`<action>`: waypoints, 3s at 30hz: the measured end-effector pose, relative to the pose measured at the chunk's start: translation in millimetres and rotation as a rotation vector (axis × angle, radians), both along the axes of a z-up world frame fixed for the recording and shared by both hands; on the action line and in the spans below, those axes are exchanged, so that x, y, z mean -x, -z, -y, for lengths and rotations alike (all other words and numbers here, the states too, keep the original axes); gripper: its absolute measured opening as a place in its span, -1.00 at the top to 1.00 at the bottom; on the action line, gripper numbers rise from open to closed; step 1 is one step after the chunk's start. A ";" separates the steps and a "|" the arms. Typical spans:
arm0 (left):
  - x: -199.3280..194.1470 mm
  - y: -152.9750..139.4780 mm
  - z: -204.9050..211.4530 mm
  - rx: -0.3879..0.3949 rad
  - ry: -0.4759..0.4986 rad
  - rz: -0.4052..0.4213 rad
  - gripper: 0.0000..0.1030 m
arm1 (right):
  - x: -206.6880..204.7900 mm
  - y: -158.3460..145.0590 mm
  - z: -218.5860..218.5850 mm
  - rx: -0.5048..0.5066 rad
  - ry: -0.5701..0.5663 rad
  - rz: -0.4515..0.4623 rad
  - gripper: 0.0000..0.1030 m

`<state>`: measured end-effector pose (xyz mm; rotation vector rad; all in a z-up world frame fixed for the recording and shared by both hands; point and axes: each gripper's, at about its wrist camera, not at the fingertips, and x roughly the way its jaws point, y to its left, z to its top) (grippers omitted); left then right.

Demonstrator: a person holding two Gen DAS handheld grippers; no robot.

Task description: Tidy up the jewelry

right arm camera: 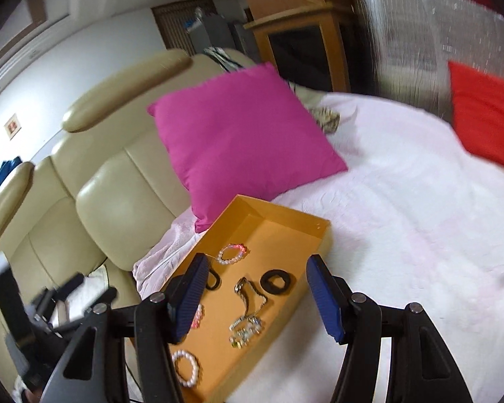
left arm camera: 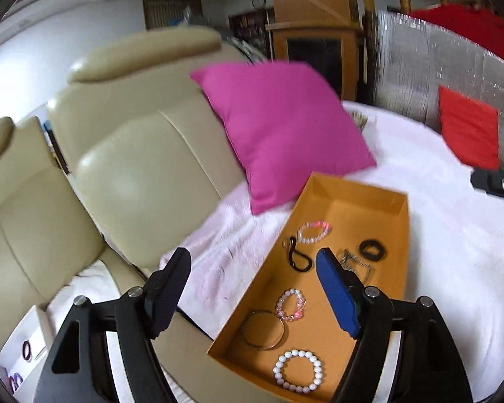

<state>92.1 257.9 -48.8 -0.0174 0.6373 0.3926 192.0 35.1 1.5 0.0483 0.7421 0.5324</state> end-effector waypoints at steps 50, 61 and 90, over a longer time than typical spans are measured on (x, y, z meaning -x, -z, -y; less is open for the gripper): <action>163.8 -81.6 51.5 -0.172 -0.216 0.261 -0.86 | 211.3 -37.8 -4.0 0.084 0.007 0.235 -0.33; 168.8 -78.9 63.2 -0.143 -0.229 0.242 -0.86 | 207.3 -36.8 13.1 0.071 0.056 0.234 -0.33; 152.6 -67.3 53.4 -0.103 -0.154 0.153 -0.86 | 190.8 -27.9 5.5 0.092 0.082 0.186 -0.33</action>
